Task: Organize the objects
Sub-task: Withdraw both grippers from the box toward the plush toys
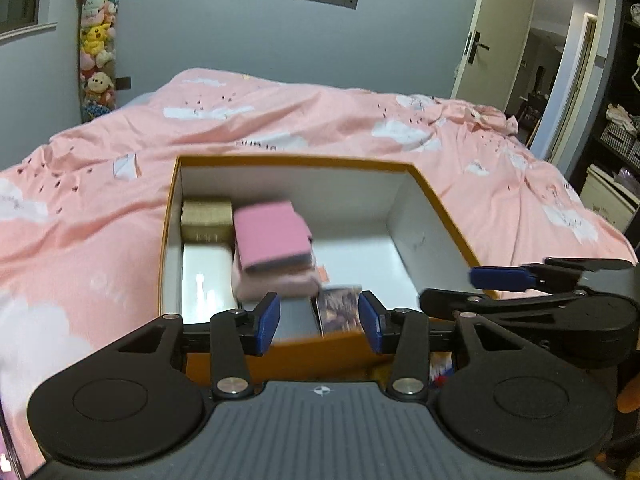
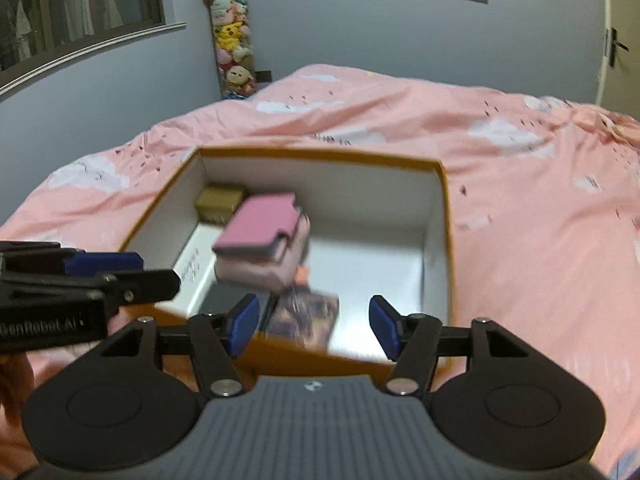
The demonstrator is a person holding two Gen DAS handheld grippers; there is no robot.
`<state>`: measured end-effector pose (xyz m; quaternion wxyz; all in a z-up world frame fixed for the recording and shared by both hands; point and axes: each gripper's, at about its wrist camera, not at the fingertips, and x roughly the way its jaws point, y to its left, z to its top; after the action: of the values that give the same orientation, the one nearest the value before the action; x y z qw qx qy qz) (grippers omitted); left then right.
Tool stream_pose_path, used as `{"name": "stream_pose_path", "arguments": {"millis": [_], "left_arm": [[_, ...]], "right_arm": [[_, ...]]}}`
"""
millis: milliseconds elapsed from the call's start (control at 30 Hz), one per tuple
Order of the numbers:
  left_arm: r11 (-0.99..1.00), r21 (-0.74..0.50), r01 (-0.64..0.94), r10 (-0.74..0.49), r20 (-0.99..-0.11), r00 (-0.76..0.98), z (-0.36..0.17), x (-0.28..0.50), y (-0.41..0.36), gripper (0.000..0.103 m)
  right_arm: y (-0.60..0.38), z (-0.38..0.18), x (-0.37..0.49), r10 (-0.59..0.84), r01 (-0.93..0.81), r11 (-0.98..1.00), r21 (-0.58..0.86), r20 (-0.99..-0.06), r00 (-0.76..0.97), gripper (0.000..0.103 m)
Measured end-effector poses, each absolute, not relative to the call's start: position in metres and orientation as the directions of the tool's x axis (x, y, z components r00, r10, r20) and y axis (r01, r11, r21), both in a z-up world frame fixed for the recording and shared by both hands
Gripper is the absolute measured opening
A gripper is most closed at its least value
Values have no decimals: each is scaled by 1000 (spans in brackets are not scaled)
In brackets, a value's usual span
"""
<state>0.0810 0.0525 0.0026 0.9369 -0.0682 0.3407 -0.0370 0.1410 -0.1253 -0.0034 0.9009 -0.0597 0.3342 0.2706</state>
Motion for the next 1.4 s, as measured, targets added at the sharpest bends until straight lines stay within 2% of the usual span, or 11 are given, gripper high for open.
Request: {"name": "stream_pose_path", "arguments": {"millis": [200, 367, 533, 667, 700, 1000, 1400], "left_arm": [[985, -170, 34, -143, -679, 720, -16, 61, 47, 51], [965, -254, 73, -237, -710, 663, -32, 50, 42, 52], [943, -319, 100, -313, -737, 599, -46, 54, 34, 52], [923, -377, 74, -344, -725, 597, -47, 58, 31, 66], [919, -385, 84, -355, -717, 599, -46, 58, 29, 67], [946, -217, 242, -318, -776, 545, -52, 58, -19, 75], [960, -106, 260, -231, -825, 515, -76, 69, -40, 79]], "right_arm": [[-151, -21, 110, 373, -462, 886, 42, -656, 656, 75], [-171, -34, 93, 321, -408, 912, 37, -684, 656, 75], [-183, -42, 85, 307, -384, 922, 50, -700, 645, 70], [-184, -49, 84, 309, -387, 920, 61, -720, 622, 58], [-184, -51, 85, 303, -382, 922, 59, -726, 618, 56], [-201, -57, 91, 264, -305, 948, 86, -747, 610, 51], [-200, -62, 94, 281, -321, 942, 101, -763, 583, 51]]}}
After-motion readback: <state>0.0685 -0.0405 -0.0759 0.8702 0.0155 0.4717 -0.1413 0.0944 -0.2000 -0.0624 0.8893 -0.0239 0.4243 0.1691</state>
